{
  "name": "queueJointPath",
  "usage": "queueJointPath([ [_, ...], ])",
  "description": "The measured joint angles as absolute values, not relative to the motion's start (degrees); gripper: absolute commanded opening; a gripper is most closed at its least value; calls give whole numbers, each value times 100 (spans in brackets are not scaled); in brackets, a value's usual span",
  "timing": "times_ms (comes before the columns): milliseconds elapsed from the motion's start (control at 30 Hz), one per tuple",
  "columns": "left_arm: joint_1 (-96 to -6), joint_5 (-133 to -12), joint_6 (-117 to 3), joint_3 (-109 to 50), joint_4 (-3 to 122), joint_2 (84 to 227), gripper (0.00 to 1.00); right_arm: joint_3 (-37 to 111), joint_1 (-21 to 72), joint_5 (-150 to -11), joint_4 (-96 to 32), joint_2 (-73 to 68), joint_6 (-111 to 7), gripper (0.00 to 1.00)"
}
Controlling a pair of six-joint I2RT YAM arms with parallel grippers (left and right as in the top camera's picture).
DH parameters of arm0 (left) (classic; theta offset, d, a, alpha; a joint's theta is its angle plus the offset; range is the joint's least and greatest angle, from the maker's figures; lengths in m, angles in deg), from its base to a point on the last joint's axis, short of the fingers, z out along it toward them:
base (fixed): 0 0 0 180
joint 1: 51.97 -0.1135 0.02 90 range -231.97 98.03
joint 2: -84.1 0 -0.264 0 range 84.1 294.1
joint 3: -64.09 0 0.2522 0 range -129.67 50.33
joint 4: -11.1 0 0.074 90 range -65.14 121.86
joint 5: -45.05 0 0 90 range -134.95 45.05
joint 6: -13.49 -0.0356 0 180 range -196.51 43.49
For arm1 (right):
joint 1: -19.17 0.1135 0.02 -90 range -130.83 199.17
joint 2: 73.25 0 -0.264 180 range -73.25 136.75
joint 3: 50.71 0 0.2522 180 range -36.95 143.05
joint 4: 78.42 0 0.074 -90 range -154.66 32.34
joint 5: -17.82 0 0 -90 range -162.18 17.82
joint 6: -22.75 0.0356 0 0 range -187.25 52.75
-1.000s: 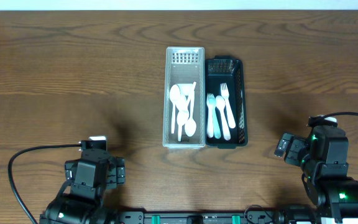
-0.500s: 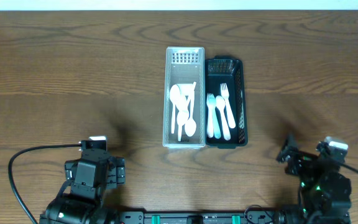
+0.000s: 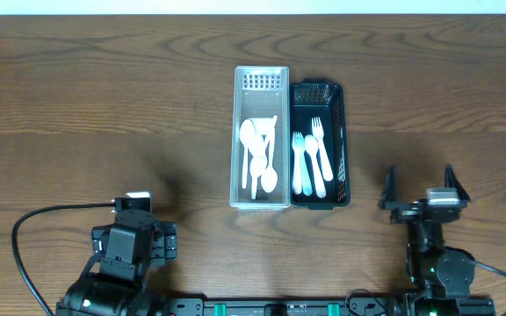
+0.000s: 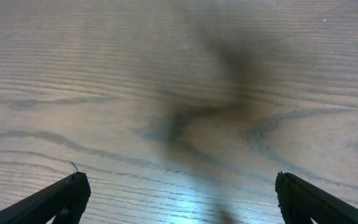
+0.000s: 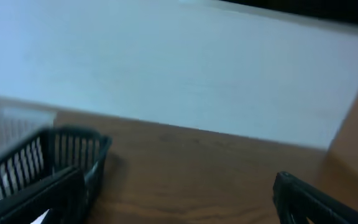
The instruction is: Pack container
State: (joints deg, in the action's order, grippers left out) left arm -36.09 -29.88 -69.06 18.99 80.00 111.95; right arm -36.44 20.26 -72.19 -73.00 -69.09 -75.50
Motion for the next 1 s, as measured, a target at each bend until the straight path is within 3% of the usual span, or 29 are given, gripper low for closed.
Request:
queueJointPath([
  [267, -3609, -2986, -6906, 1899, 8002, 11195, 98, -3655, 2026, -7538, -6117, -6911, -8425, 99],
  [1000, -3609, -2986, -6906, 1899, 8000, 11195, 98, -3655, 2026, -7546, -6102, -6898, -8593, 99],
])
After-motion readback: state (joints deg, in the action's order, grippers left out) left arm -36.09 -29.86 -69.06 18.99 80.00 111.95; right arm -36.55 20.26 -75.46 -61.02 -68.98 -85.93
